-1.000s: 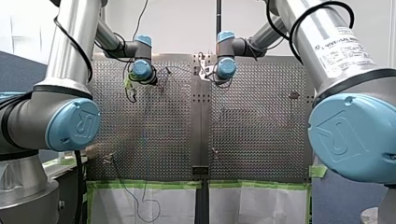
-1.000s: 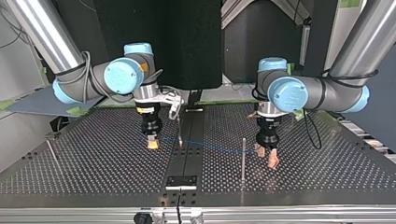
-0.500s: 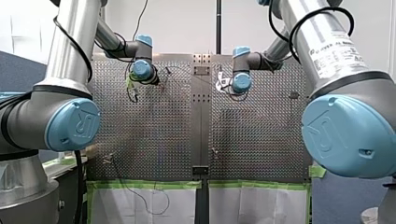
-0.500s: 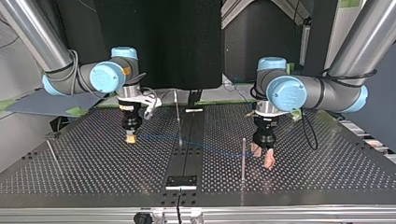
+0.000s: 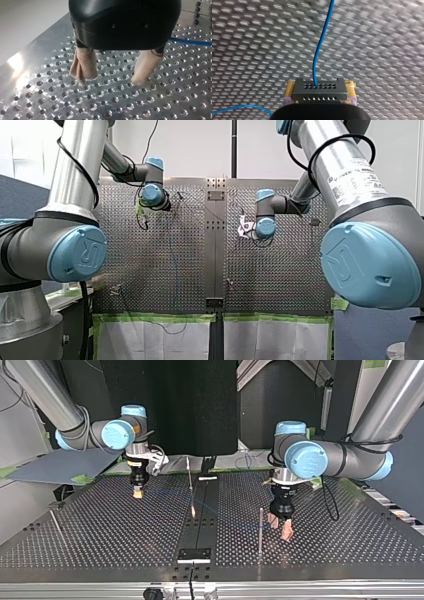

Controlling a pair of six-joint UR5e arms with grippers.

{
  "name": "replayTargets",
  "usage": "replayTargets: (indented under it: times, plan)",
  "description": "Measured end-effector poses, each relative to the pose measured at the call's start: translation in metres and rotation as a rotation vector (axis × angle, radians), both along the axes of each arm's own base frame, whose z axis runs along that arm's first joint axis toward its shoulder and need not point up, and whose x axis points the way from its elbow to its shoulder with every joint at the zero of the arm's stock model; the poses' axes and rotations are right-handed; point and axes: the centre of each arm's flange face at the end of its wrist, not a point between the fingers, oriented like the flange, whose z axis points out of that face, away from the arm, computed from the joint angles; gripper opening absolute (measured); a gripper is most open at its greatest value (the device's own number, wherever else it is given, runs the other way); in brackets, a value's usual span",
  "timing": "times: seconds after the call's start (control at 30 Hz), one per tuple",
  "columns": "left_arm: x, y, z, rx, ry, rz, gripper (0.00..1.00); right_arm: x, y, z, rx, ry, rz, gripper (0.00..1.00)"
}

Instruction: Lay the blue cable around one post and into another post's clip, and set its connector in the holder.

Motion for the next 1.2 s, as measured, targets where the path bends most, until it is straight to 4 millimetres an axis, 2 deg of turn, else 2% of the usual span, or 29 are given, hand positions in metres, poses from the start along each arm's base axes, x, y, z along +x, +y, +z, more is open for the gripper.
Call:
replayTargets:
  times: [0.3,0.53,0.73,0.97,1.2]
  plan:
    - [0.0,0.0,0.0,0.0,0.0,-0.001,1.0,0.004,0.024,-0.083,0.07,0.049,0.02,0.01]
    - [0.0,0.0,0.0,0.0,0.001,0.001,1.0,-0.004,0.047,-0.144,0.124,0.084,-0.019,0.01]
    - [0.0,0.0,0.0,0.0,0.0,0.002,1.0,-0.019,0.068,-0.194,0.169,0.121,-0.069,0.01]
    - [0.0,0.0,0.0,0.0,0.001,0.001,1.0,-0.047,0.093,-0.252,0.224,0.171,-0.128,0.01]
    - [0.0,0.0,0.0,-0.001,0.001,0.001,1.0,-0.073,0.122,-0.302,0.287,0.187,-0.152,0.01]
